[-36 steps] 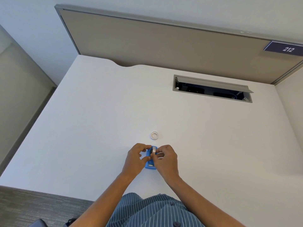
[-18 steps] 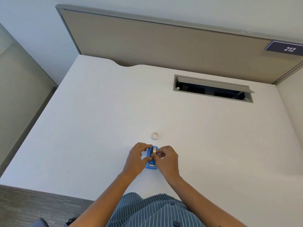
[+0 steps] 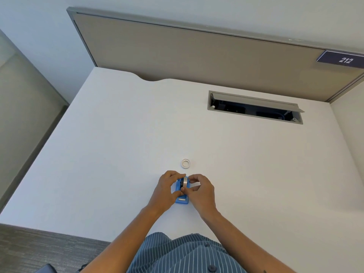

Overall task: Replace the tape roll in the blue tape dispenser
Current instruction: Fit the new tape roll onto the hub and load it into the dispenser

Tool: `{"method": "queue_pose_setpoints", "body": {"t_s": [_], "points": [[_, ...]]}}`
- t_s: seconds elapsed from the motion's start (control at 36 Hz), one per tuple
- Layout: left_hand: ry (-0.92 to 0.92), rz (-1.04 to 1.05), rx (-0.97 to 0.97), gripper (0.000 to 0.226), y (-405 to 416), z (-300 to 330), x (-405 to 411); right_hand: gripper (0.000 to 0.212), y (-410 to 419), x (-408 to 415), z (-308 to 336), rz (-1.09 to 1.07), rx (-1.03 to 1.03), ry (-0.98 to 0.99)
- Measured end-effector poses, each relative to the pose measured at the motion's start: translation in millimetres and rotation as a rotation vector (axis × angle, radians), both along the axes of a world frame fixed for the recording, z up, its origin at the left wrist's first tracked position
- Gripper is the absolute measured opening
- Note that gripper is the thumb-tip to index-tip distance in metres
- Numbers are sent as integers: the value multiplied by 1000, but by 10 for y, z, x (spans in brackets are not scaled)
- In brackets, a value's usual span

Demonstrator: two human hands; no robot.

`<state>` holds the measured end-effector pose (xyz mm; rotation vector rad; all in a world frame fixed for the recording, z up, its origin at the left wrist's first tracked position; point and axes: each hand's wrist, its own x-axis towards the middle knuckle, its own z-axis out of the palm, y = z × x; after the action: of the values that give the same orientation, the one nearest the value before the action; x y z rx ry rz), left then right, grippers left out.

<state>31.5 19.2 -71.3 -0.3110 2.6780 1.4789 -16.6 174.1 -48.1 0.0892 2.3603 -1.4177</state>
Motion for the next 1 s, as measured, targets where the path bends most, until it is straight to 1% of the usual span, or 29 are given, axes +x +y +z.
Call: {"method": "queue_pose_setpoints", "body": {"t_s": [0.17, 0.25, 0.39, 0.61, 1.0], "points": [[17, 2, -21, 42, -3, 40, -27, 40, 9, -34, 2, 24, 4, 28], [19, -2, -28, 40, -5, 59, -35, 36, 18, -43, 1, 36, 10, 20], [16, 5, -41, 40, 1, 83, -37, 33, 29, -69, 9, 32, 19, -3], [9, 16, -25, 43, 14, 136, -32, 25, 39, -102, 8, 56, 60, 29], [27, 12, -25, 41, 19, 172, -23, 15, 59, -129, -9, 172, 164, 179]]}}
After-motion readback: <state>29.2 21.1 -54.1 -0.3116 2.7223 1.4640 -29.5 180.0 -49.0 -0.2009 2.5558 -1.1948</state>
